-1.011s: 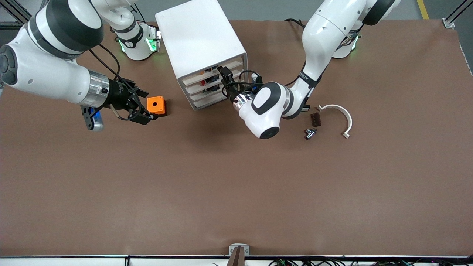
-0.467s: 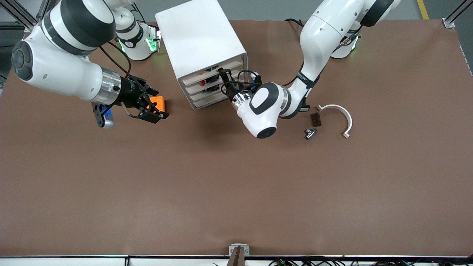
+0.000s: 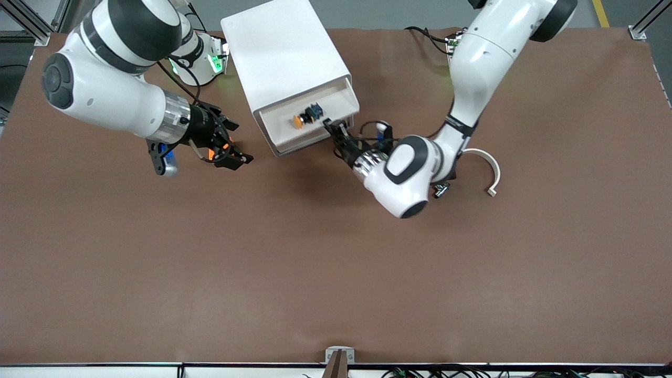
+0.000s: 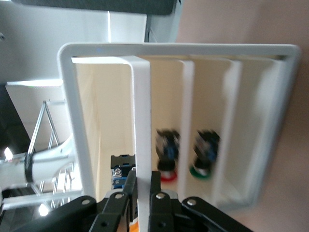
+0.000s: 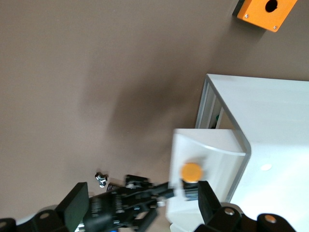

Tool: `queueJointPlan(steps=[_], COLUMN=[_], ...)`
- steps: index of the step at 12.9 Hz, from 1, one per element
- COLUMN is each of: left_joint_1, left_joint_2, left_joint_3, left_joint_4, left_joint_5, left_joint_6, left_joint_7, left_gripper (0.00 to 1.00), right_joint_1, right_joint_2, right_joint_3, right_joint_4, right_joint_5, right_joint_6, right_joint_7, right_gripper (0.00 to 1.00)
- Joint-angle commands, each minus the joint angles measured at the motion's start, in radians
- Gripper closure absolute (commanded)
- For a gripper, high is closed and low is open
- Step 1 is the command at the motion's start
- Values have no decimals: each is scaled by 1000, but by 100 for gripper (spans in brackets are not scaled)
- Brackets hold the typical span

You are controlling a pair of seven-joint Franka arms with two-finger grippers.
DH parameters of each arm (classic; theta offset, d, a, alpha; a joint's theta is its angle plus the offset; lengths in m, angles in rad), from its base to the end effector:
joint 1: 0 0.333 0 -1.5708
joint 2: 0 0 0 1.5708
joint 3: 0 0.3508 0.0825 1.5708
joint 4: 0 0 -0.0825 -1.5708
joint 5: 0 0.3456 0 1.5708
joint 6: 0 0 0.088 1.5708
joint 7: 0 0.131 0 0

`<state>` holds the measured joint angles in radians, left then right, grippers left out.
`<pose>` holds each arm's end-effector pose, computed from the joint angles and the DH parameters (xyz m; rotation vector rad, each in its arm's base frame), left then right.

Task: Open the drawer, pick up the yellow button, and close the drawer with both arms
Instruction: 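Pull the drawer open with the left gripper while the right gripper reaches in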

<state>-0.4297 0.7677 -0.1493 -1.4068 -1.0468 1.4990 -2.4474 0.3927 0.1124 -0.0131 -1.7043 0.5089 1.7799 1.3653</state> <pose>0.5050 -0.4420 0.3150 -0.9901 -1.9420 1.4857 0.5031 0.2587 0.5475 -2.3810 1.4644 0.5729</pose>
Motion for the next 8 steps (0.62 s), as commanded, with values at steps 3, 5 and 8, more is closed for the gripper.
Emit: queueJointPlan(steps=[3, 5, 8], left_joint_1=[75, 91, 121], left_joint_2=[2, 2, -10], left_joint_3=[-4, -4, -4], left_joint_4=[46, 46, 46], left_joint_5=[-18, -18, -18], left_joint_6=[-31, -33, -42], left_joint_7=[57, 59, 57], left_gripper=[98, 89, 53], right_joint_1=[112, 179, 270], right_joint_2=[30, 49, 59], right_joint_3=[-10, -8, -10], right_joint_4=[-8, -8, -56], right_joint_5=[-35, -98, -190], right_joint_6=[82, 127, 203], right_joint_7=[52, 113, 149], right_gripper=[0, 0, 0])
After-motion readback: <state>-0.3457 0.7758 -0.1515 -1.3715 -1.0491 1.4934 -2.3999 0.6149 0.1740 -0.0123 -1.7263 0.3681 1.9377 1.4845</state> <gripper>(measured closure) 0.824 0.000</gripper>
